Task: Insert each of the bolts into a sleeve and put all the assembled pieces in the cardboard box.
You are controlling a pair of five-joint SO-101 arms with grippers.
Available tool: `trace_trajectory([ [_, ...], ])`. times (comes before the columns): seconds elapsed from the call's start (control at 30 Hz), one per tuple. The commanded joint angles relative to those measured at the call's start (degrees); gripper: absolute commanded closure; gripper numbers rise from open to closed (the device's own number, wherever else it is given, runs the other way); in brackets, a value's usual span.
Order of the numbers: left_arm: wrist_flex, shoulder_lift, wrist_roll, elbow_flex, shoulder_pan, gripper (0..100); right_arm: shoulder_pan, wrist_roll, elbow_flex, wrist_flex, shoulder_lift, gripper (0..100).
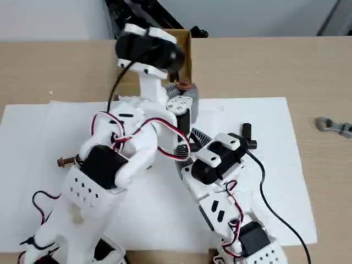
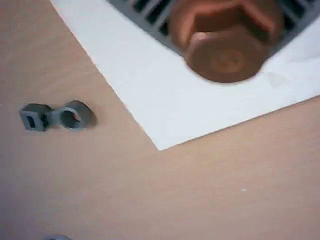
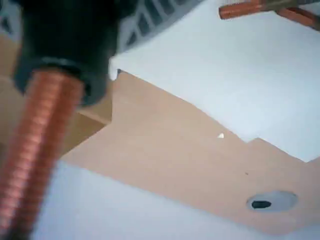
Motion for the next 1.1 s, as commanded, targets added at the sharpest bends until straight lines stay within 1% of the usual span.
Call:
trace_trajectory([
  [0.0, -1.3, -1.8, 0.3, 0.3, 1.2, 100, 0.0, 0.3, -0.9, 0.0, -0.4, 99.5],
  [0.2, -1.3, -2.4, -1.5, 3.6, -0.1, 100, 0.0, 0.3, -0.9, 0.0, -0.4, 99.5],
  [0.3, -1.5, -2.4, -1.4, 3.3, -2.0, 100, 0.0, 0.3, -0.8, 0.0, -0.4, 99.5],
  [0.6, -1.2, -2.4, -1.1, -5.5, -1.9, 100, 0.0, 0.3, -0.8, 0.0, -0.4, 99.5],
  [0.67, -1.2, -2.3, 0.7, -6.0, -1.9, 100, 0.0, 0.3, -0.8, 0.0, -0.4, 99.5],
  [0.77, -1.2, -1.8, 2.1, -5.8, -1.9, 100, 0.0, 0.3, -0.8, 0.0, -0.4, 99.5],
  [1.07, -1.4, -2.3, 2.3, -0.7, -1.9, 100, 0.0, 0.3, -0.8, 0.0, -0.4, 99.5],
])
